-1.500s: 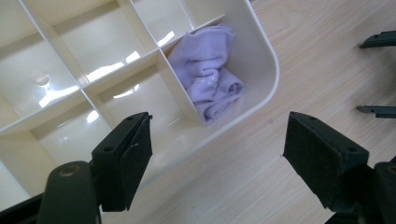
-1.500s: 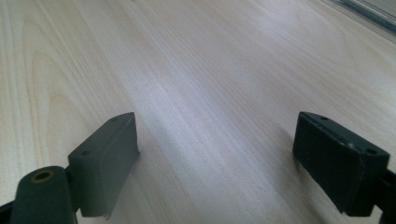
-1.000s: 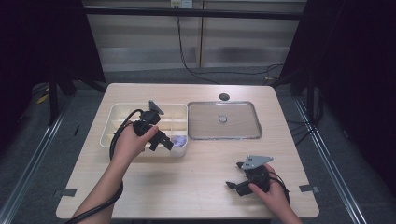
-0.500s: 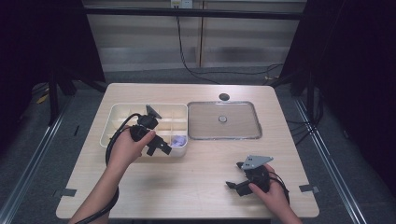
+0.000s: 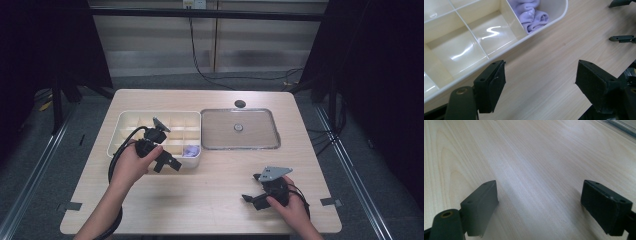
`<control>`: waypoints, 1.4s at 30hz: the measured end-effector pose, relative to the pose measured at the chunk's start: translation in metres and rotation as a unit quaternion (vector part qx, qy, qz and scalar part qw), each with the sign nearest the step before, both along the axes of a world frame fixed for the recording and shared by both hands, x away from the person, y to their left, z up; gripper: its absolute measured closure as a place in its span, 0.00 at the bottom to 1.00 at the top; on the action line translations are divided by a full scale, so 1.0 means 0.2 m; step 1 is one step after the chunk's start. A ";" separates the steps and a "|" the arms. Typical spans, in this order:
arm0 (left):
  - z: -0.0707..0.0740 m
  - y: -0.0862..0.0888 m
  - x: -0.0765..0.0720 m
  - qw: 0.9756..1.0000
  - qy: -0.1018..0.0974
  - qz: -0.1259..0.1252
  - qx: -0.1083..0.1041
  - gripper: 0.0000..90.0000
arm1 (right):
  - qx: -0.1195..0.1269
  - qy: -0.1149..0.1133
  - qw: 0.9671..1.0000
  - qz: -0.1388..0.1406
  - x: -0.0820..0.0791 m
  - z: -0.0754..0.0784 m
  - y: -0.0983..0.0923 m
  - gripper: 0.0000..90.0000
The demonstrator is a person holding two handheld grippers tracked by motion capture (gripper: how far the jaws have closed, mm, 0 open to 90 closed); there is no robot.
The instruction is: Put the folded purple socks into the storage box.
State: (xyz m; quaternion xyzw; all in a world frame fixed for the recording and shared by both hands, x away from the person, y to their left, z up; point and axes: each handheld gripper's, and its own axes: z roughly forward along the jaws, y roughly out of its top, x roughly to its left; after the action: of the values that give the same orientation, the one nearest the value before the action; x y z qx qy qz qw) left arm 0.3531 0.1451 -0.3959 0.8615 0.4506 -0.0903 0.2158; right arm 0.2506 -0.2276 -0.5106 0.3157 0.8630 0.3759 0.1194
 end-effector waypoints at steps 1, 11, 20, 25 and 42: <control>0.00 0.00 0.00 1.000 -0.003 -0.001 0.002 0.26 | 0.000 0.000 1.000 0.000 0.00 0.00 0.00 0.15; -0.06 0.02 -0.03 1.000 0.003 -0.002 -0.006 0.26 | 0.000 0.000 1.000 0.000 0.00 0.00 0.00 0.15; -0.12 0.03 -0.06 1.000 0.004 0.000 -0.017 0.26 | 0.000 0.000 1.000 0.000 0.00 0.00 0.00 0.15; -0.16 0.03 -0.09 1.000 0.007 -0.006 -0.019 0.26 | 0.000 0.000 1.000 0.001 0.00 0.00 0.00 0.15; -0.27 0.01 -0.14 0.999 -0.003 -0.012 -0.032 0.27 | 0.000 0.000 1.000 0.000 0.00 0.00 0.00 0.15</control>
State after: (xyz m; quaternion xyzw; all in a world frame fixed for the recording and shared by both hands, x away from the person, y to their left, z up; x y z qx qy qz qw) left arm 0.3252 0.1466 -0.4509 0.8596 0.4367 -0.1046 0.2439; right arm 0.2506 -0.2276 -0.5106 0.3153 0.8631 0.3760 0.1193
